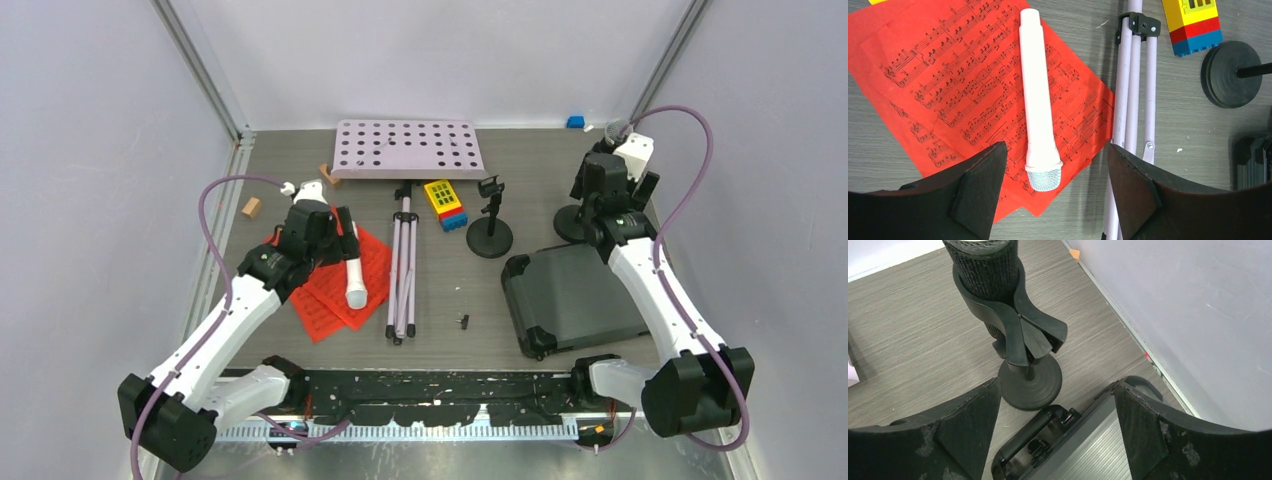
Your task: Pack up the instrument practice props
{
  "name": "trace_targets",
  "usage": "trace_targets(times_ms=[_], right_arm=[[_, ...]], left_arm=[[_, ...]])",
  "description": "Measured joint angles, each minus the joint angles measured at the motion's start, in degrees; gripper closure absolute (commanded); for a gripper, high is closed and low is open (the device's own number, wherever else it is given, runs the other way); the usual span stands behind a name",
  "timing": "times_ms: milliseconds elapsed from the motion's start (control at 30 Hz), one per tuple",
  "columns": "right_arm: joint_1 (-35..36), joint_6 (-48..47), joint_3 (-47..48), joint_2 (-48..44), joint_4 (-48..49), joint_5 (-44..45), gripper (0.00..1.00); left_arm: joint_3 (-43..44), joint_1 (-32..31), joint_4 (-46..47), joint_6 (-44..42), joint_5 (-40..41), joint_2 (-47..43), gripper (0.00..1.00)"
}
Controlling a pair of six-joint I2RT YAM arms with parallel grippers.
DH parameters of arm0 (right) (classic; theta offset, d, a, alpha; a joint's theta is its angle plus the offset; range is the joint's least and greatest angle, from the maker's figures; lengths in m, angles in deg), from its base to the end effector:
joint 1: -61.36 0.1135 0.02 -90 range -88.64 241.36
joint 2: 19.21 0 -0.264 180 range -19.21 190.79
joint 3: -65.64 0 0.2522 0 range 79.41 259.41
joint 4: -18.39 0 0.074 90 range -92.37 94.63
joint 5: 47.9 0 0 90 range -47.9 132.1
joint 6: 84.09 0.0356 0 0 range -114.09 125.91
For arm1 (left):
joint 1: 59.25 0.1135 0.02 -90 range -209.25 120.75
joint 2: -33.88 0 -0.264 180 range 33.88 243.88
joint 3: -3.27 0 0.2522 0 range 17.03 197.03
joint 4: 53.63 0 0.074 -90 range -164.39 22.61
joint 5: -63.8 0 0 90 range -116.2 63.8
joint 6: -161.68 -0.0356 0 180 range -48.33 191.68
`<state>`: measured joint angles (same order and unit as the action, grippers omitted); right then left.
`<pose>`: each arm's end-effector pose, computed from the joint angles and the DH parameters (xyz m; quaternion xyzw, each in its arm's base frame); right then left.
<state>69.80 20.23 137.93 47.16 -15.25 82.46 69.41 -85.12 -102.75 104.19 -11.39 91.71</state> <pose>0.2552 0.0146 0.3343 0.2194 0.7932 -0.1937 0.5341 0.1939 -0.0839 0.3026 -0.1058 0.8971 -0.0990 0.4175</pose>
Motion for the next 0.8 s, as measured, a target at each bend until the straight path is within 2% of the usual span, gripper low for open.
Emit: trace_targets(times_ms=[167, 467, 800], right_arm=[[-4.7, -5.3, 0.0, 2.0, 4.5, -5.9, 0.12], [-17.6, -10.0, 0.0, 4.4, 11.9, -25.0, 0.12], [-19.4, -11.7, 0.0, 9.5, 18.1, -41.2, 0.17]], left_arm=[[0.0, 0.0, -1.1, 0.0, -1.0, -0.1, 0.24], [0.0, 0.0, -2.8, -0.2, -1.1, -2.8, 0.24], [0.0, 0.0, -3.2, -0.2, -1.4, -3.0, 0.24]])
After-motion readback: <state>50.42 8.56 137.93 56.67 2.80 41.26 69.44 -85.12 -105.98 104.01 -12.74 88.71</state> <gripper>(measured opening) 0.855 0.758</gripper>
